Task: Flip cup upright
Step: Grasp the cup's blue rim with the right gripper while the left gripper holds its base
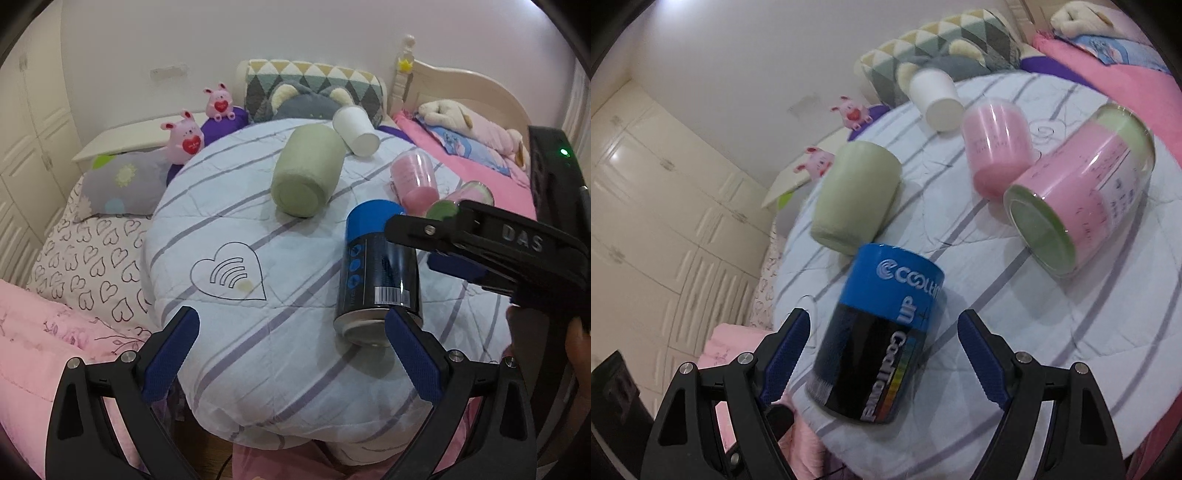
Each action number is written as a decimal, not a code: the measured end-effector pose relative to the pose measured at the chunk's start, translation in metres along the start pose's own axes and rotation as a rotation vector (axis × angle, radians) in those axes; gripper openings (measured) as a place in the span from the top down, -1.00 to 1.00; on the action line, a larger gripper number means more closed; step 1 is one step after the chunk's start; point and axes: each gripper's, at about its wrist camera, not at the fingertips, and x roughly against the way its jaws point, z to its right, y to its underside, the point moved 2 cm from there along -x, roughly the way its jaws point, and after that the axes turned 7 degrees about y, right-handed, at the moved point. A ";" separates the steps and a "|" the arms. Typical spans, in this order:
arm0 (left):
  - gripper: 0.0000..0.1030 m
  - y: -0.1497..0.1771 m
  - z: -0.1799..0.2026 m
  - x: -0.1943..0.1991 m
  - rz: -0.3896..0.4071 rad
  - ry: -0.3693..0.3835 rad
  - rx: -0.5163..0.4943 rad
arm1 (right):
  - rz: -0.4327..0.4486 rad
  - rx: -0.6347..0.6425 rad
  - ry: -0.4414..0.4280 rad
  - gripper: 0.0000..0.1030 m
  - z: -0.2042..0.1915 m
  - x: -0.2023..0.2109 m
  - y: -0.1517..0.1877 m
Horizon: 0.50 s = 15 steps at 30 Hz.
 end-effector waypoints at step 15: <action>-0.99 -0.002 0.003 -0.011 -0.023 0.048 -0.043 | -0.085 -0.079 -0.122 -0.60 0.010 -0.044 -0.008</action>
